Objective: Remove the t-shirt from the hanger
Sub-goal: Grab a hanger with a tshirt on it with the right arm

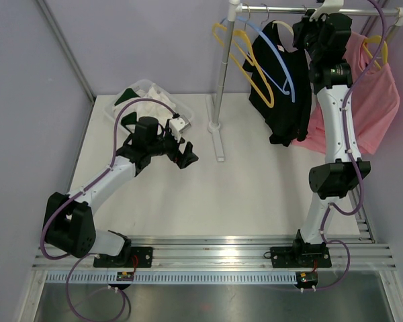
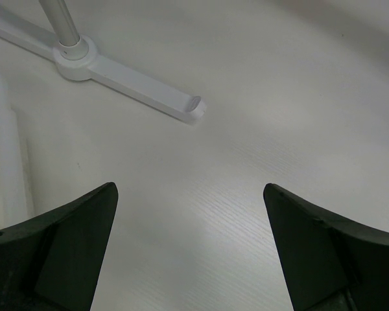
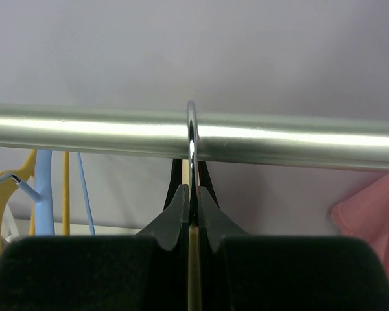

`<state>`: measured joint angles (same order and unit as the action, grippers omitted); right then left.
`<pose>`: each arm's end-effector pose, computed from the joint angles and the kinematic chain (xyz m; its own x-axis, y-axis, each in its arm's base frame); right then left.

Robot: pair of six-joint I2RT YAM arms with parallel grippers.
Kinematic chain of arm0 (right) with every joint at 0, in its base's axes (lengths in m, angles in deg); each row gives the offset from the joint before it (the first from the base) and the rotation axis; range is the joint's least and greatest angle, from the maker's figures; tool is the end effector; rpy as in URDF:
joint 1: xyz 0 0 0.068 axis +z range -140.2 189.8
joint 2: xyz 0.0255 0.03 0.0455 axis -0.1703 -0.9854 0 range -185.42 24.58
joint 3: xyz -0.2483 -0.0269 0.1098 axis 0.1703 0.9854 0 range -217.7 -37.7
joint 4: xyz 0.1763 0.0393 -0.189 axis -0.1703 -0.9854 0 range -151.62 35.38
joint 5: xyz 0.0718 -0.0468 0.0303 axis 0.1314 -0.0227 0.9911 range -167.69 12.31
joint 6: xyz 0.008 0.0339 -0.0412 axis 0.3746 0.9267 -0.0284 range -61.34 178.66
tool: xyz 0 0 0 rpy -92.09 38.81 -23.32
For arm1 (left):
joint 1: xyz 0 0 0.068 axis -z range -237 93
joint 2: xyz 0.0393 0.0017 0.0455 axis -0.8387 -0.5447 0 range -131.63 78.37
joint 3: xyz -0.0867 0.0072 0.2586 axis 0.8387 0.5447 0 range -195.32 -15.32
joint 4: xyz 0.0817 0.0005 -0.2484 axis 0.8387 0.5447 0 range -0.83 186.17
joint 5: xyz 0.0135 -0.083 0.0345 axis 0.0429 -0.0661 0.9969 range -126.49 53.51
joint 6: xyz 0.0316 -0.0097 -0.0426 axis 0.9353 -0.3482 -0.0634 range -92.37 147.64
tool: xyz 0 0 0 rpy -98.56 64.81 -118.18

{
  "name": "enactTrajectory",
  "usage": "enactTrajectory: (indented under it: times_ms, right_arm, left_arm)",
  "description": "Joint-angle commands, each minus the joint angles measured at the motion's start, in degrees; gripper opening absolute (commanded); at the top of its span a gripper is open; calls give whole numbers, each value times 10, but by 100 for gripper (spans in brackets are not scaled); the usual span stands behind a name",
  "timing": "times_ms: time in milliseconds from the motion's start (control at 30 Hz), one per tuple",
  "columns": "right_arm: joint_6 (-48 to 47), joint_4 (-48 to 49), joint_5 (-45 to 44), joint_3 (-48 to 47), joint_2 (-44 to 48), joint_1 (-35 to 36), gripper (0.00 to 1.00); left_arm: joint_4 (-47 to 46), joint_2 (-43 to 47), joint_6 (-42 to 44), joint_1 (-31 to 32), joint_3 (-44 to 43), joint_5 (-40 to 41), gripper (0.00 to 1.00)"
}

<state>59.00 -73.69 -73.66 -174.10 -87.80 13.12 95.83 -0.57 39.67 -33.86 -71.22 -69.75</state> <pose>0.4281 0.0273 0.5215 0.0854 0.0109 -0.9963 -0.1281 0.9918 -0.0002 0.2760 -0.1391 0.2805 -0.2858 0.3118 -0.9062 0.8448 0.5283 -0.0847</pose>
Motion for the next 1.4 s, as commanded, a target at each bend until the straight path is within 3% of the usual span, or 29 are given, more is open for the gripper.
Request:
enactTrajectory:
  times_ms: [0, 367, 533, 867, 1033, 1200, 1367]
  right_arm:
    - [28, 50, -8, -13, 60, 7, 0]
    - [35, 81, -17, -26, 56, 20, 0]
    - [34, 105, -19, 38, 107, 32, 0]
    - [-31, 58, -93, 176, 211, 35, 0]
    - [-13, 38, -133, 227, 251, 36, 0]
    - [17, -39, -208, 213, 270, 35, 0]
    - [31, -86, -251, 253, 320, 35, 0]
  left_arm:
    - [-12, -6, 4, 2, -32, -11, 99]
    - [-4, -1, 4, 3, -36, 0, 99]
    - [-4, 6, 4, 3, -34, 5, 99]
    - [-18, 9, 0, 3, -27, 21, 99]
    - [-22, 11, -4, 3, -25, 22, 99]
    - [-24, 26, -10, 3, -17, 29, 99]
    - [-88, 77, -27, 3, 26, 101, 99]
